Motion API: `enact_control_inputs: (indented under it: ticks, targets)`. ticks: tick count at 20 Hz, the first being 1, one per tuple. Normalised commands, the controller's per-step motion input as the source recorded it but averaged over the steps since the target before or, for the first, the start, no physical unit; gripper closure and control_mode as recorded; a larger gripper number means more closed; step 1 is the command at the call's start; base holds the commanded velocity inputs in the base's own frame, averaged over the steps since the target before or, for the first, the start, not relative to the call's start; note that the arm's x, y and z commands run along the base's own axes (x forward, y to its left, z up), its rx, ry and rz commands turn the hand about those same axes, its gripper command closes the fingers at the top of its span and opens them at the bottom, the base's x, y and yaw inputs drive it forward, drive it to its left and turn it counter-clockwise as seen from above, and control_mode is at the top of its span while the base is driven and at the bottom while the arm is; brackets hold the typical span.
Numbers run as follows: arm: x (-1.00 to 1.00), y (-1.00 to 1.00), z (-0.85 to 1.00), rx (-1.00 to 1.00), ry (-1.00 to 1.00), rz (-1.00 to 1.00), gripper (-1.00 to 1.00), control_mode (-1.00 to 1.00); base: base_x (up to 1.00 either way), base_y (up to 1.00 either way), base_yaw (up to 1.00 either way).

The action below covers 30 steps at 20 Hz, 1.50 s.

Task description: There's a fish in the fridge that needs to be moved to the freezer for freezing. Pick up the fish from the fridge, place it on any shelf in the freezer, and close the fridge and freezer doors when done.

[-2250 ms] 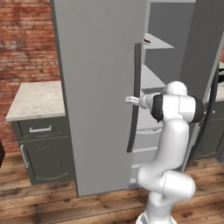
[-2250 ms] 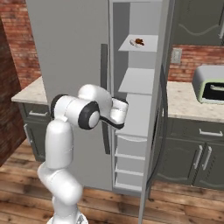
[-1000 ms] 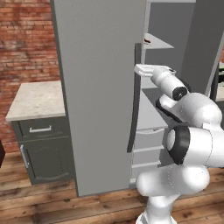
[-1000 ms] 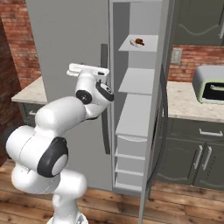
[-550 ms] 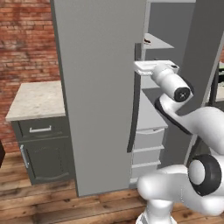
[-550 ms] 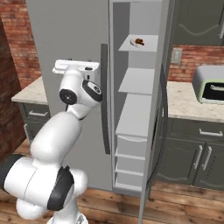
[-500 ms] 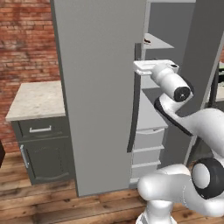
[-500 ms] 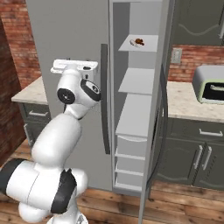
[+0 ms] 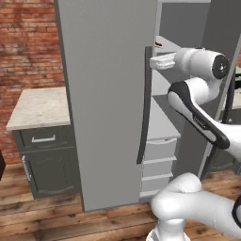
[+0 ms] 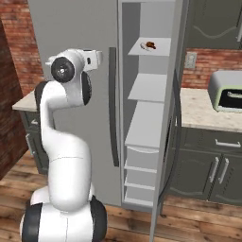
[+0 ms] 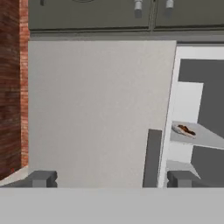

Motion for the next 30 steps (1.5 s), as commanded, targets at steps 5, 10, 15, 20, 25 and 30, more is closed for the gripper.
enact_control_inputs:
  ticks: [5, 10, 15, 20, 25, 30]
  targets:
    - [-0.70, -0.38, 0.06, -0.10, 0.19, 0.00, -1.00, -1.00, 0.00, 0.00, 0.00]
    - [-0.94, -0.20, -0.72, -0.06, -0.02, 0.00, -1.00, -1.00, 0.00, 0.00, 0.00]
    - [-0.51, -0.25, -0.92, -0.03, -0.06, 0.00, -1.00, -1.00, 0.00, 0.00, 0.00]
    - [-0.27, -0.31, -0.60, 0.00, -0.04, 0.00, -1.00, -1.00, 0.00, 0.00, 0.00]
    - [-0.57, -0.50, -0.15, 0.00, -0.04, 0.00, -1.00, -1.00, 0.00, 0.00, 0.00]
    - [-0.46, -0.50, -0.10, 0.00, -0.01, 0.00, -1.00, -1.00, 0.00, 0.00, 0.00]
